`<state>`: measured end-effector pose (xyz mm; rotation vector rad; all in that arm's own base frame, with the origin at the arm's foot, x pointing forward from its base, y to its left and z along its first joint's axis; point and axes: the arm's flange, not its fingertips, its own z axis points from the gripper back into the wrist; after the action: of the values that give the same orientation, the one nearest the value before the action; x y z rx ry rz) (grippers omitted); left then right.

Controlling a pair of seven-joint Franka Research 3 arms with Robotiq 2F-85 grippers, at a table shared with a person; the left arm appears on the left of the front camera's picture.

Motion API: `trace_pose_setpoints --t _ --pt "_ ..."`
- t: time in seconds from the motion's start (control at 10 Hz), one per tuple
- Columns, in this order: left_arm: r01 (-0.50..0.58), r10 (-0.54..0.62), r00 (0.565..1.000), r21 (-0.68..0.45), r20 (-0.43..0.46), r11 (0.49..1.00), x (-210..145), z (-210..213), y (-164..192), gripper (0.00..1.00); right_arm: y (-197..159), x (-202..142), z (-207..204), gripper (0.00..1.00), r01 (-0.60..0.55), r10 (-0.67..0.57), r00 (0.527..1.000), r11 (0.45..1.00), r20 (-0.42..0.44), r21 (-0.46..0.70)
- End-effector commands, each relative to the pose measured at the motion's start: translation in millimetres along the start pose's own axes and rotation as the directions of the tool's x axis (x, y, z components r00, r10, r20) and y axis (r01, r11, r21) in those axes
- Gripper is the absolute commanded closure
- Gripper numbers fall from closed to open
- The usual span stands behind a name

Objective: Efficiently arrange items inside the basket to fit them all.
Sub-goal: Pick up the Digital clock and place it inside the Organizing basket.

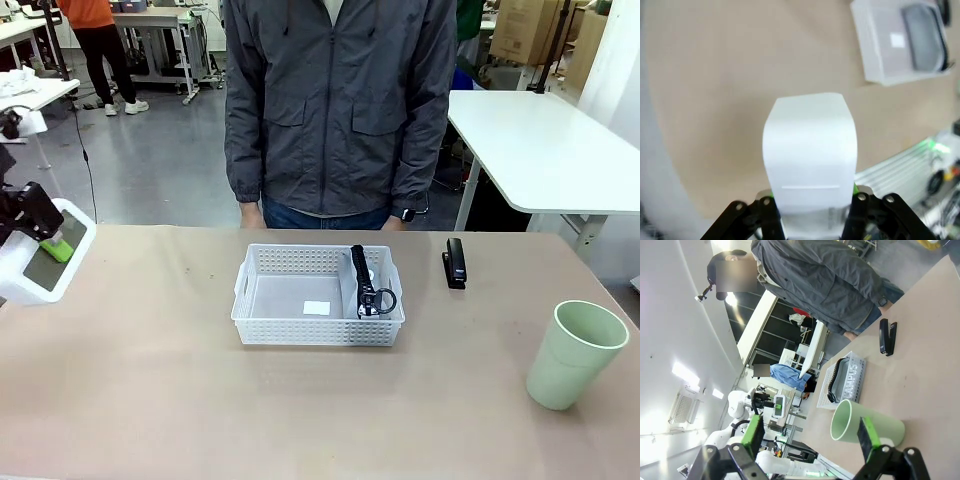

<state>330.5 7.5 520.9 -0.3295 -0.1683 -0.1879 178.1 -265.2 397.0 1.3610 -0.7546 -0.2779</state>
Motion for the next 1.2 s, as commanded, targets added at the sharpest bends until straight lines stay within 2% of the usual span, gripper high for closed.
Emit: trace_pose_setpoints --t 0.0,0.1,0.2,0.3,0.4,1.0,1.1 --pt "0.365 -0.357 0.925 -0.040 0.132 0.930 -3 -11 2 1.00 1 3 -1 0.00 -0.028 0.028 1.000 0.999 0.012 0.014" --pt "0.485 -0.479 0.868 -0.022 0.128 0.874 -1 -14 1 1.00 1 3 -1 0.00 -0.028 0.028 1.000 0.999 0.012 0.014" --pt "0.598 -0.598 0.800 0.013 0.051 0.801 0 -17 1 1.00 1 3 -1 0.00 -0.028 0.028 1.000 0.999 0.012 0.014" --pt "0.540 -0.540 0.842 0.040 -0.005 0.841 5 -21 0 1.00 1 3 -1 0.00 -0.028 0.028 1.000 0.999 0.012 0.014" --pt "0.477 -0.478 0.877 0.027 0.049 0.879 1 -10 -17 1.00 1 3 -1 0.00 -0.028 0.028 1.000 0.999 0.012 0.014" --pt "0.477 -0.478 0.877 0.027 0.049 0.879 1 -10 -17 1.00 1 3 -1 0.00 -0.028 0.028 1.000 0.999 0.012 0.014" --pt "0.482 -0.483 0.875 0.029 0.037 0.876 1 -12 -15 0.50 1 3 -1 0.00 -0.028 0.028 1.000 0.999 0.012 0.014"
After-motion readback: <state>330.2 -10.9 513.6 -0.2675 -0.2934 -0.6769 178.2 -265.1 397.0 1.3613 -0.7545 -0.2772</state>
